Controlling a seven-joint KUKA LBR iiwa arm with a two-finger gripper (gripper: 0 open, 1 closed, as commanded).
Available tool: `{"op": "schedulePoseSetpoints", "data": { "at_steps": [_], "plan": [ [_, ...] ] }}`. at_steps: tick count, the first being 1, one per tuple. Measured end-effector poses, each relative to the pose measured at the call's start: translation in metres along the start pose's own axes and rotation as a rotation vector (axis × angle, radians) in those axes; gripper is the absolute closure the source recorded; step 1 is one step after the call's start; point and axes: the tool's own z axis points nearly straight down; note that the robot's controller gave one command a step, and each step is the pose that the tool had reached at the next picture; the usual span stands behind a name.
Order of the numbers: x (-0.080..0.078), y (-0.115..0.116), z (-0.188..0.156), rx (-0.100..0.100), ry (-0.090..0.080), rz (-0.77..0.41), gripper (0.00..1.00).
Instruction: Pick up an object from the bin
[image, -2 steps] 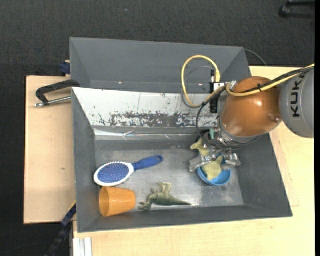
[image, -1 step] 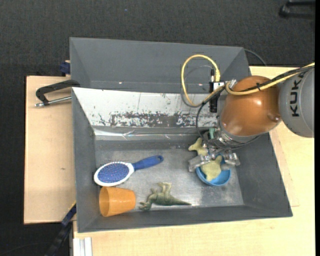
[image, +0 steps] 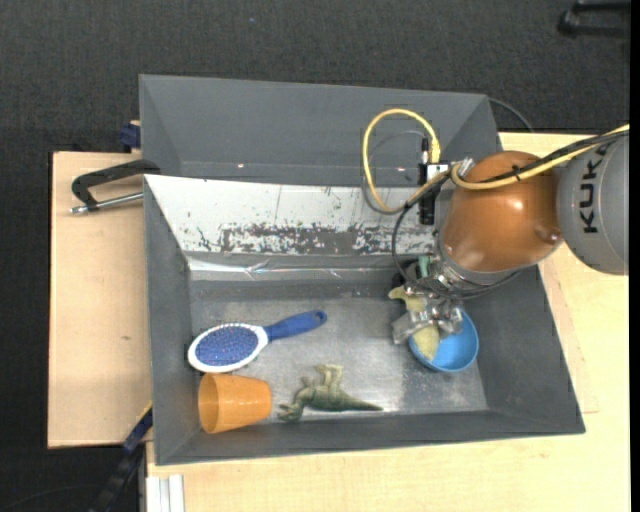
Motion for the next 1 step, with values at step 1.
{"op": "schedulePoseSetpoints", "data": {
  "at_steps": [1],
  "plan": [
    [-0.0017,-0.0028,-0.0653,0.009,0.001,0.004,1.00]
  ]
}}
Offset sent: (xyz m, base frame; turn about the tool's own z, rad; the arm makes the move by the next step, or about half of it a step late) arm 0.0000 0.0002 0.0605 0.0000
